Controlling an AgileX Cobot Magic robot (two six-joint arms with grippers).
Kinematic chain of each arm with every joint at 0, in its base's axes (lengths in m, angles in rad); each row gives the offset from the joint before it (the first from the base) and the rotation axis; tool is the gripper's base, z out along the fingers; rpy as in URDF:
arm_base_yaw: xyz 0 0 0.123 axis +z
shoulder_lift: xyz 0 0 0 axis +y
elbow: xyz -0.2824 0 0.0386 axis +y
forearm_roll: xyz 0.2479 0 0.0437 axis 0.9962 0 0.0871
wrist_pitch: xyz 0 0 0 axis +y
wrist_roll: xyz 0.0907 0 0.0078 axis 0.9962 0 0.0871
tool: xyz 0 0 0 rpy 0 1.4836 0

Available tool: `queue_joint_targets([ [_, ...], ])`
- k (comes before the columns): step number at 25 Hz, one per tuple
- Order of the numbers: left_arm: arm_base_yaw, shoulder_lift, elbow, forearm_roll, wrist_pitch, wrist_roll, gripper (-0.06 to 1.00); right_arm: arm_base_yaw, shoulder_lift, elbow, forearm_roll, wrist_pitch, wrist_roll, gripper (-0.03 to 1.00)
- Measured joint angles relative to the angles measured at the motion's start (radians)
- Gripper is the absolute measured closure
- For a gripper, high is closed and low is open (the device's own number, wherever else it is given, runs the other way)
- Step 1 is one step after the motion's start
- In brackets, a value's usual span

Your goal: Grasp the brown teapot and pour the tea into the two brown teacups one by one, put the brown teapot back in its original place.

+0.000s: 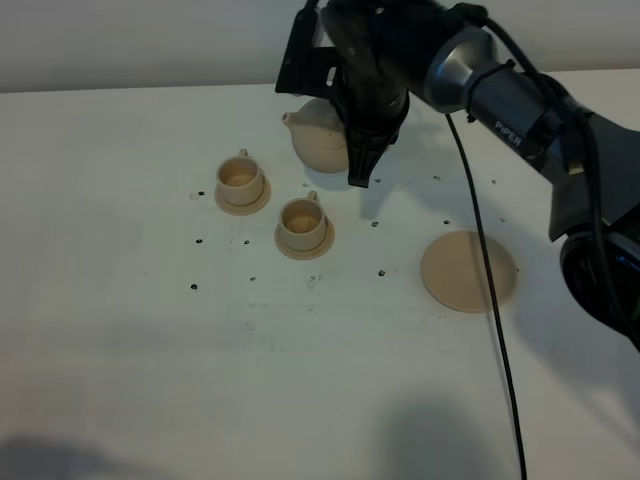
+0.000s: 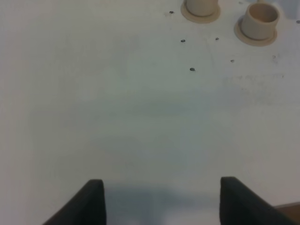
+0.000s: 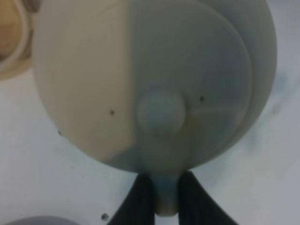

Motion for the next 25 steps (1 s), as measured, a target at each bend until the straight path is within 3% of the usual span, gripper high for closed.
queue_joint_targets([
  [9,0.000,0.000,0.000,0.000,0.000,-0.001,0.45,0.016,0.010,0.000,-0.065,-0.070,0.019,0.87],
  [16,0.000,0.000,0.000,0.000,0.000,-0.001,0.45,0.017,0.052,0.000,-0.073,-0.180,0.058,0.87],
  [25,0.000,0.000,0.000,0.000,0.000,-0.001,0.45,0.050,0.098,0.000,-0.185,-0.271,0.119,0.87],
])
